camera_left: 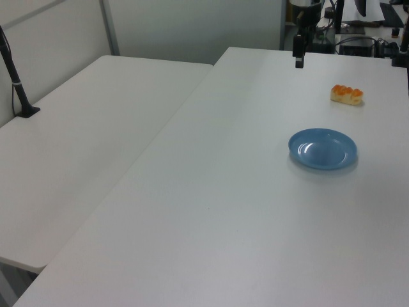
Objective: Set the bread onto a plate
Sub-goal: 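Move the open gripper over to the orange-topped bread roll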
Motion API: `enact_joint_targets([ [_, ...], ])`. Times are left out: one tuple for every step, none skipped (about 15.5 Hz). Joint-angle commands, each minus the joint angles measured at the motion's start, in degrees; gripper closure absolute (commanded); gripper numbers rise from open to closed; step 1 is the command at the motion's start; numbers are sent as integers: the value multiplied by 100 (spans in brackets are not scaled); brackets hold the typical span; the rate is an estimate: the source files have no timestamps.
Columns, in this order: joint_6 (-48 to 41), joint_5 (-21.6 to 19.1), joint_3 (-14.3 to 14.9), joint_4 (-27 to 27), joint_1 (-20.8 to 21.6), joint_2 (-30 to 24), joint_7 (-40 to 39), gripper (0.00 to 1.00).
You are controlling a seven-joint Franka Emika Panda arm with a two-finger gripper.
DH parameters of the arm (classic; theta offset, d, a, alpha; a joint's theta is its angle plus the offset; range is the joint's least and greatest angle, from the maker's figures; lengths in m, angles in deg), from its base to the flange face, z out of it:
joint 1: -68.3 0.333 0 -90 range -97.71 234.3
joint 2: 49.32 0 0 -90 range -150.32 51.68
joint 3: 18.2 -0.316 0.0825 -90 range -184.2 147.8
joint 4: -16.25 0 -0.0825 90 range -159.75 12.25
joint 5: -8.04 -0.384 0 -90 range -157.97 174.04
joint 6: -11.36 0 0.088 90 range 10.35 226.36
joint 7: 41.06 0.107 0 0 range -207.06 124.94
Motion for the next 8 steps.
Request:
enact_joint_targets([
  [-345,-434,162,145,24,-133,191,0],
  [-346,-437,172,146,23,-134,182,0],
  [-346,-437,207,146,23,-134,174,0],
  [-346,-437,225,146,23,-143,165,0],
  [-346,-437,242,146,23,-143,165,0],
  [-346,-429,251,146,23,-151,156,0],
  [-346,-428,260,146,23,-143,156,0],
  [-346,-420,260,146,23,-143,147,0],
])
